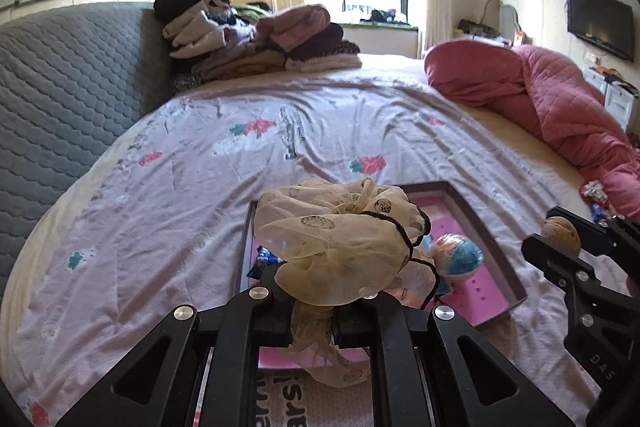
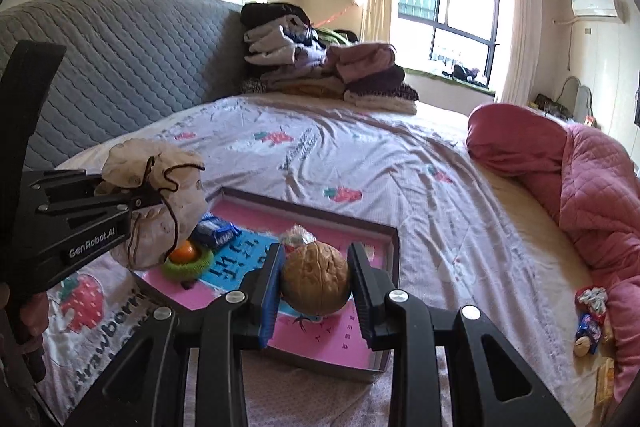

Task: Organize objects
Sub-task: 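Lift and carry the mesh bag and walnut over the tray with both tools, then lower the mesh bag into the tray while the right tool releases the walnut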

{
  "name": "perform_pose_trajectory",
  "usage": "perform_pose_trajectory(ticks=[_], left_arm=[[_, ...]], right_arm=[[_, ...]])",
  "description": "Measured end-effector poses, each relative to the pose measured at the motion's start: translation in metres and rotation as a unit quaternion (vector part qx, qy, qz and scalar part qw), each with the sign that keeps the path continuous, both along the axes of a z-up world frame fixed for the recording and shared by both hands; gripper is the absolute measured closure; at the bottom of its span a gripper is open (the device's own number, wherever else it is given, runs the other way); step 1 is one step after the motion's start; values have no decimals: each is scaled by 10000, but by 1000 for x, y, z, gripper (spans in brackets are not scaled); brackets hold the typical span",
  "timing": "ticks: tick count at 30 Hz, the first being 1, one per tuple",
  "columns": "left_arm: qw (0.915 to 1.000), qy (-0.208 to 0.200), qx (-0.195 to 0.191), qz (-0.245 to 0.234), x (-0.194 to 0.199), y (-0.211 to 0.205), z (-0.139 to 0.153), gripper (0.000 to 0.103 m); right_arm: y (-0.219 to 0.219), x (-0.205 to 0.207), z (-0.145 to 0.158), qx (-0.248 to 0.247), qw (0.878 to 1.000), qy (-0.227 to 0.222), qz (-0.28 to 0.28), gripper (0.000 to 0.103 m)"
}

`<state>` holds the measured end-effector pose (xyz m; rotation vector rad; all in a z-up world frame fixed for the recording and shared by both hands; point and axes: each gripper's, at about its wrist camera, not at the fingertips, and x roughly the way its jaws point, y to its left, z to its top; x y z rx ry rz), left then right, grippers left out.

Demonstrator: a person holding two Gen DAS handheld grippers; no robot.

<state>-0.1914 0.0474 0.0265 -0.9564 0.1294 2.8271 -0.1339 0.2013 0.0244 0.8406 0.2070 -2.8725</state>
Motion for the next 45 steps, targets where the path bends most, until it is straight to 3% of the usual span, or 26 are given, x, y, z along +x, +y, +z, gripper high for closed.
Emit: perform_pose_trajectory(ticks=[8, 18, 45], left_arm=[[9990, -427, -124, -41, -31, 10, -44, 91], [9969, -691, -355, -129, -56, 26, -73, 91], [9924, -1159, -395, -85, -89, 26, -115, 88]], right_arm=[[14, -21, -41, -17, 9990, -438, -133, 70], [17, -40, -75, 37, 9968, -788, -112, 70], [10, -61, -106, 154, 9924, -1221, -74, 70]])
